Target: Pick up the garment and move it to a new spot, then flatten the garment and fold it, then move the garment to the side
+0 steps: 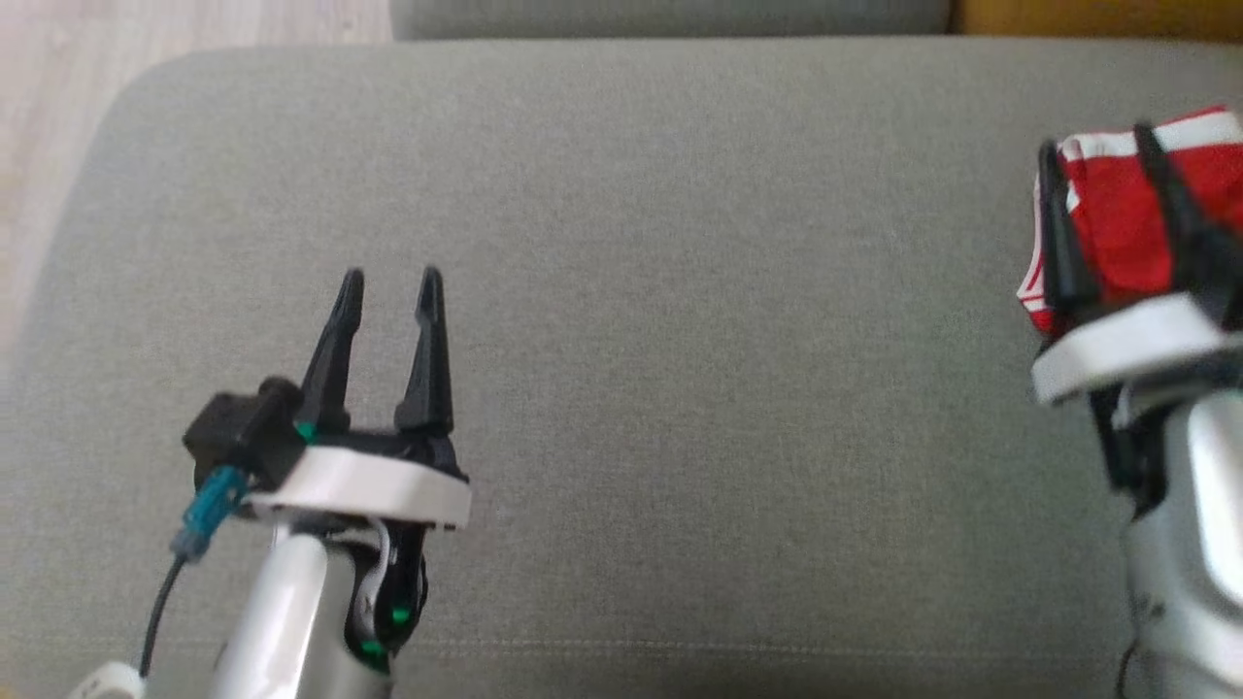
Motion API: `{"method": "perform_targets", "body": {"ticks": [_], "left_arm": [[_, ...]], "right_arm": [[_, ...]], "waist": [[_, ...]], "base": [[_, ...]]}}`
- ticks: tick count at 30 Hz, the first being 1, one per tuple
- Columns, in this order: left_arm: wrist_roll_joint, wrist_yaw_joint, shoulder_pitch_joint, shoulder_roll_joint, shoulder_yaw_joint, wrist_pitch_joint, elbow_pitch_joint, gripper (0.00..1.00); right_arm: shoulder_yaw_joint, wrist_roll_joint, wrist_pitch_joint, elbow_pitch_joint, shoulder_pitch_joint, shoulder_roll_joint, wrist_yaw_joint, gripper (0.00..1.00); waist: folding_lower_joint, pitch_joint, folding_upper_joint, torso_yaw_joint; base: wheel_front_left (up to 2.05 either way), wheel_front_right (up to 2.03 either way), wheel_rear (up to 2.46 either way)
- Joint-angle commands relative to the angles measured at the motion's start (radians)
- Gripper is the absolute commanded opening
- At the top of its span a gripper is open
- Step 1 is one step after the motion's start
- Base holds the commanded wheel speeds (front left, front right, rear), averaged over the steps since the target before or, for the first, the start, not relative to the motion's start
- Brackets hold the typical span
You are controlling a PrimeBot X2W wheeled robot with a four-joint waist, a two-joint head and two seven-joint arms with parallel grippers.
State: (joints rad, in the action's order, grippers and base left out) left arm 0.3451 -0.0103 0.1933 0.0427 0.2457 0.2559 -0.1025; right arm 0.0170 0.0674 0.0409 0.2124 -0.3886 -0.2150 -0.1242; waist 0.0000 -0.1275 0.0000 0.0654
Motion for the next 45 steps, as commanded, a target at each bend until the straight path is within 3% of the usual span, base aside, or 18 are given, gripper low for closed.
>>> {"method": "perform_targets", "body": {"ticks": [1, 7, 14, 26, 45], "left_arm": [[-0.003, -0.009, 0.005, 0.008, -0.038, 0.006, 0.032, 1.0], [-0.003, -0.014, -0.07, 0.008, -0.036, 0.006, 0.056, 1.0], [0.001, -0.026, -0.128, 0.008, -0.044, 0.006, 0.073, 1.0], [0.062, 0.0, -0.16, 0.008, -0.099, 0.006, 0.097, 1.0], [0.099, 0.046, -0.161, 0.008, -0.106, 0.006, 0.093, 1.0]], "right_arm": [[0.003, -0.001, 0.025, -0.043, 0.013, 0.017, -0.007, 1.0], [-0.01, 0.013, 0.125, -0.06, 0.148, 0.112, -0.007, 1.0], [0.006, -0.018, 0.183, -0.05, 0.237, 0.15, -0.007, 1.0], [-0.004, -0.016, 0.203, -0.05, 0.249, 0.164, -0.007, 1.0], [0.003, -0.006, 0.209, -0.042, 0.249, 0.165, -0.007, 1.0]], "waist": [[0.0, 0.027, 0.0, 0.013], [0.0, 0.056, 0.0, 0.021], [0.0, 0.085, 0.0, 0.023], [0.0, 0.093, 0.0, 0.019], [0.0, 0.088, 0.0, 0.024]], "base": [[0.0, 0.0, 0.0], [0.0, 0.0, 0.0], [0.0, 0.0, 0.0], [0.0, 0.0, 0.0], [0.0, 0.0, 0.0]]}}
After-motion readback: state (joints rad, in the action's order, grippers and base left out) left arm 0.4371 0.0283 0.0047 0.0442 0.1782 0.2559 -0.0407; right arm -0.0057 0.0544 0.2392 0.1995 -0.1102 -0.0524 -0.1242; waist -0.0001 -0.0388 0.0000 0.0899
